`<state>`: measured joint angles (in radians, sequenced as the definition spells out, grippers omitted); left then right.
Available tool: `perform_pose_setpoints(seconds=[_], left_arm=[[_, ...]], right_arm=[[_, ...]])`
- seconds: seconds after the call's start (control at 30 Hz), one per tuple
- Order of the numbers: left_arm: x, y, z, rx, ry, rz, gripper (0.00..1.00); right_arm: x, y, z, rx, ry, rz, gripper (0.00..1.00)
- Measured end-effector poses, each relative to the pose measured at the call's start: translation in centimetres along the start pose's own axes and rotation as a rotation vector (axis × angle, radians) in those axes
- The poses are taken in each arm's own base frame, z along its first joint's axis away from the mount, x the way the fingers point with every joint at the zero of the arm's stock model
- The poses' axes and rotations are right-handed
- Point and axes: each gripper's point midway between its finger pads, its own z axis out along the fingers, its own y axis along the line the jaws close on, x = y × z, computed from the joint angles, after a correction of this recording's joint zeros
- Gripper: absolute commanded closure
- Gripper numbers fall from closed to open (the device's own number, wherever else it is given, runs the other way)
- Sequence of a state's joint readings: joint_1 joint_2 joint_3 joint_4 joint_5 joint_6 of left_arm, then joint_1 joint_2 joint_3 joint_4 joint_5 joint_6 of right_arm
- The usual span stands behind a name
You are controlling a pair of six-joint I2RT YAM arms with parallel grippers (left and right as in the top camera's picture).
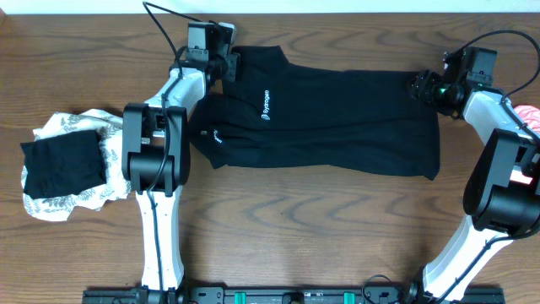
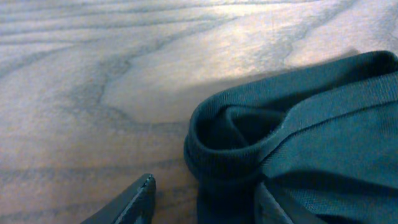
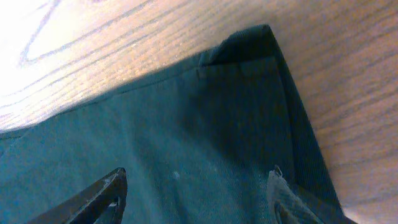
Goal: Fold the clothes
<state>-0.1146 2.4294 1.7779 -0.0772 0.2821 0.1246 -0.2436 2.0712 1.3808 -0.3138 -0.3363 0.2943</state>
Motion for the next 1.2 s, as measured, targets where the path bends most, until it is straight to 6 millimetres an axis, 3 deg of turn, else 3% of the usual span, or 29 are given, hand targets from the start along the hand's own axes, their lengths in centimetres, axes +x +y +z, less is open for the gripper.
perform_pose_setpoints(seconds=[0.13, 0.37, 0.6, 0.67, 0.9, 1.07, 1.2], left_arm=[[0.0, -0.6, 0.2, 0.010, -0.001, 0.013, 0.62], [0.7, -3.4, 0.5, 0.056, 0.041, 0.037, 0.94], [1.4, -4.6, 0.2, 0.103, 0.089, 0.031, 0.94], [1.7, -4.7, -0.1, 0.108, 0.106, 0.027, 0.94], [2.5, -5.2, -1.5, 0.120, 0.168, 0.011, 0.94], [1.6, -5.5, -3.1, 0.119, 0.160, 0.012, 0.94], [0.0, -5.7, -4.4, 0.119, 0.129, 0.017, 0.94]], right_arm=[[0.1, 0.0, 0.0, -0.001, 0.004, 0.001, 0.32], [0.0, -0.3, 0.0, 0.016, -0.001, -0.013, 0.28], [-0.9, -1.0, -0.3, 0.024, -0.032, -0.058, 0.18], [-1.8, -1.8, -0.6, 0.025, -0.060, -0.058, 0.20], [-4.0, -4.3, -2.0, 0.001, -0.130, -0.036, 0.42], [-4.6, -3.8, -1.5, -0.029, -0.156, -0.053, 0.39], [-4.5, -4.2, 0.7, -0.046, -0.165, -0.040, 0.37]])
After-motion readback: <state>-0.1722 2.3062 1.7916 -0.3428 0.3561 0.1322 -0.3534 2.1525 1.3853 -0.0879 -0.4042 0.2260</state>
